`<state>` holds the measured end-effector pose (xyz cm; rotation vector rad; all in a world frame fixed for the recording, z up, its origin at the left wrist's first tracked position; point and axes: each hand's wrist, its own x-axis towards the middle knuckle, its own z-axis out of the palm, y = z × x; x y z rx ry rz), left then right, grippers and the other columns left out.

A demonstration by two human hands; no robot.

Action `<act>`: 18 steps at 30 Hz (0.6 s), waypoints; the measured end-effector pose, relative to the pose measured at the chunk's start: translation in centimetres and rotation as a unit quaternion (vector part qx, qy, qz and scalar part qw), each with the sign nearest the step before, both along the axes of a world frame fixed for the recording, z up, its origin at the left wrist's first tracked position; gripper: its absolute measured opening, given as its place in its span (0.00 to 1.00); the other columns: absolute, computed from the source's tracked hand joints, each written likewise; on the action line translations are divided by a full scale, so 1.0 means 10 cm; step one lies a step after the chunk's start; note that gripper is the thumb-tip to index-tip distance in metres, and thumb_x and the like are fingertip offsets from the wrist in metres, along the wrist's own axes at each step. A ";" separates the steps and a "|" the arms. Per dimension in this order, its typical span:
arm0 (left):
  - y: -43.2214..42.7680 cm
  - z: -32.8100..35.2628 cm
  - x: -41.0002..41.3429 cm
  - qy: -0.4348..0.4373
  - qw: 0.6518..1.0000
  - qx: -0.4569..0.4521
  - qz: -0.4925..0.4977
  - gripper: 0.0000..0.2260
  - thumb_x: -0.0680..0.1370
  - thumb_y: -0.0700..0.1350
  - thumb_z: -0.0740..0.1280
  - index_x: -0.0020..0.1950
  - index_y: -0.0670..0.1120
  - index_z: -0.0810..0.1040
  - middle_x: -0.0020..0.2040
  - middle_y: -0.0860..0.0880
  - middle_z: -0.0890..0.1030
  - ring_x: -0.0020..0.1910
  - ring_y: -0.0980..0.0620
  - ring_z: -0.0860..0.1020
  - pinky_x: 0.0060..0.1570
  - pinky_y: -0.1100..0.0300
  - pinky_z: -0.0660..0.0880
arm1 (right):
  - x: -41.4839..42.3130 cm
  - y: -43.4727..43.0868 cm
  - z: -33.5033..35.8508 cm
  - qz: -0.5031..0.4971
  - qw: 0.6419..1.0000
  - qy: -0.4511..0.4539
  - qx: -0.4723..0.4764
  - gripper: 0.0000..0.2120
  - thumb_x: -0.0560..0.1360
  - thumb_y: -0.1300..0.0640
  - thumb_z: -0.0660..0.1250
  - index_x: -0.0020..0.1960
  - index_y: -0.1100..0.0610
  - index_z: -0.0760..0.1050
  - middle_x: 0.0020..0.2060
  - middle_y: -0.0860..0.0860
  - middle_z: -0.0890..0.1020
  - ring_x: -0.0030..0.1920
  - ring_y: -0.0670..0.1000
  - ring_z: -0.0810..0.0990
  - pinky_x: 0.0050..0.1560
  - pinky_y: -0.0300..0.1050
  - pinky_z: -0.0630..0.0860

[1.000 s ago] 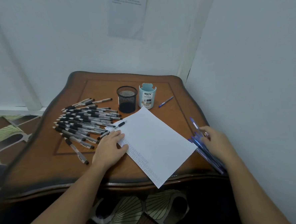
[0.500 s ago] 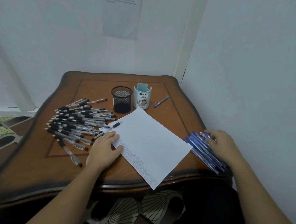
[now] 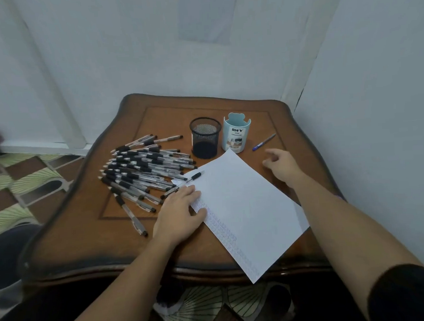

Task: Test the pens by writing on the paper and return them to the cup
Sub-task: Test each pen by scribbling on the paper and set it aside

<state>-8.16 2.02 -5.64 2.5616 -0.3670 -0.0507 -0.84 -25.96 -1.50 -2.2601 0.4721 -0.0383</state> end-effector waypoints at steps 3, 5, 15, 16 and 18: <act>0.00 -0.02 0.02 -0.002 1.000 -0.009 0.006 0.25 0.79 0.56 0.63 0.75 0.51 0.67 0.77 0.54 0.63 0.76 0.56 0.57 0.74 0.58 0.51 | 0.31 0.00 -0.05 0.013 0.998 0.015 -0.053 0.26 0.81 0.58 0.65 0.77 0.47 0.64 0.67 0.54 0.74 0.65 0.56 0.74 0.67 0.51 0.71; 0.00 -0.04 0.03 -0.004 1.000 -0.006 0.007 0.25 0.79 0.57 0.62 0.75 0.52 0.67 0.77 0.54 0.62 0.76 0.57 0.57 0.74 0.59 0.50 | 0.50 -0.02 -0.08 0.010 0.995 0.033 -0.097 0.27 0.82 0.57 0.63 0.78 0.44 0.60 0.73 0.56 0.69 0.70 0.58 0.70 0.71 0.56 0.68; 0.00 -0.11 0.07 -0.014 1.000 -0.004 0.012 0.25 0.78 0.58 0.63 0.75 0.54 0.67 0.77 0.56 0.62 0.76 0.58 0.57 0.75 0.57 0.51 | 0.69 -0.16 -0.22 0.028 0.973 -0.017 -0.229 0.12 0.81 0.57 0.63 0.62 0.53 0.80 0.62 0.57 0.73 0.64 0.58 0.69 0.63 0.51 0.70; 0.00 -0.11 0.07 -0.012 1.000 -0.005 0.013 0.25 0.78 0.58 0.63 0.75 0.54 0.67 0.77 0.56 0.62 0.76 0.58 0.57 0.75 0.56 0.51 | 0.63 -0.17 -0.22 0.033 0.968 -0.026 -0.248 0.11 0.81 0.54 0.64 0.60 0.52 0.81 0.61 0.56 0.72 0.63 0.57 0.68 0.62 0.51 0.69; -0.01 -0.11 0.07 -0.009 1.000 -0.006 0.014 0.25 0.78 0.58 0.63 0.74 0.54 0.67 0.77 0.56 0.62 0.76 0.58 0.57 0.75 0.56 0.51 | 0.49 -0.17 -0.19 0.063 0.950 -0.039 -0.304 0.10 0.82 0.51 0.62 0.59 0.51 0.79 0.62 0.56 0.71 0.64 0.56 0.67 0.63 0.51 0.66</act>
